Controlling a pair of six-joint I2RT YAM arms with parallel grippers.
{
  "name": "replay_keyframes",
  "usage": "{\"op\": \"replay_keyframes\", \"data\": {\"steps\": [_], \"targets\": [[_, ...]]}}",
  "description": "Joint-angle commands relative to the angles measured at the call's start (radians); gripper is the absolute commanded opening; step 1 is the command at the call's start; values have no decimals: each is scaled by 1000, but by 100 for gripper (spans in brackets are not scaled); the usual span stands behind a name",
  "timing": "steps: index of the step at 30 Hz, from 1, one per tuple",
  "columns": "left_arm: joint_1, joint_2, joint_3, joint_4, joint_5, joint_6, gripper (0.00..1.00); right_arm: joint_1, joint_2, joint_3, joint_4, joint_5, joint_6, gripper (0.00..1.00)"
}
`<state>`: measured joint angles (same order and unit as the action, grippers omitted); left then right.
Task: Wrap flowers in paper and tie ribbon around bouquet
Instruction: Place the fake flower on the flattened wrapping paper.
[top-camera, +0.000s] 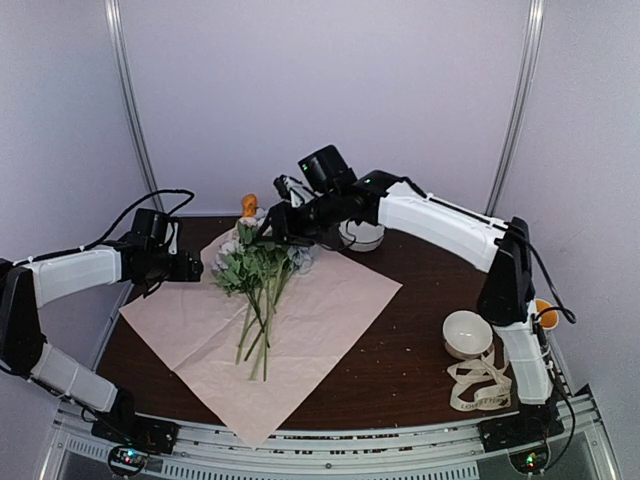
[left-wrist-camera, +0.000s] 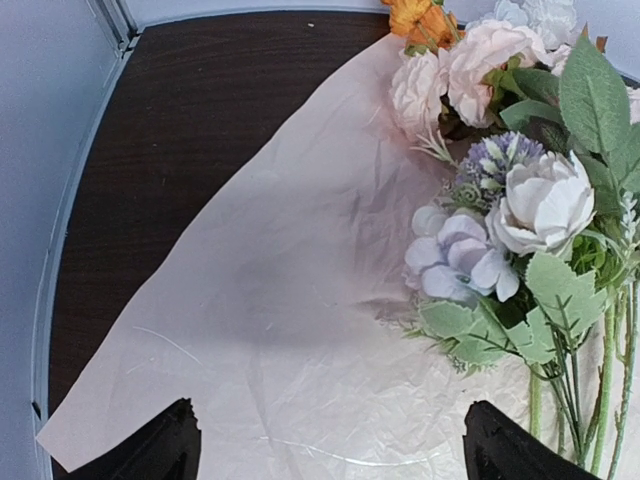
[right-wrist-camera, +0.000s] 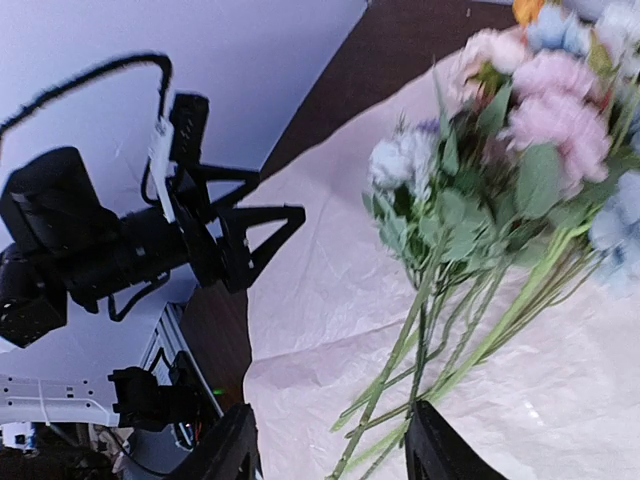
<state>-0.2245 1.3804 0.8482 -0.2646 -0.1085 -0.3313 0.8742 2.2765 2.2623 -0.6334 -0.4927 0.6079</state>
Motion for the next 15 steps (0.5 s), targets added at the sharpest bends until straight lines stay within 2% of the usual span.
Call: {"op": "replay_keyframes", "data": {"steps": [1,7,9,13,15], "targets": [[-5,6,8,3,-22,16,94,-63,-112,-28,-112,141,-194,53],[-6,8,43,-18,-27,24,94,-66,-105,-33,-154,92,-246,58],[-12,7,53,-27,-31,24,93,-67,-92,-28,-186,161,-257,58],[-161,-16,102,-43,-95,102,89,-82,-57,-15,-241,327,-252,55],[-216,-10,125,-24,-42,134,91,-77,-25,-15,-262,364,-237,49]]}}
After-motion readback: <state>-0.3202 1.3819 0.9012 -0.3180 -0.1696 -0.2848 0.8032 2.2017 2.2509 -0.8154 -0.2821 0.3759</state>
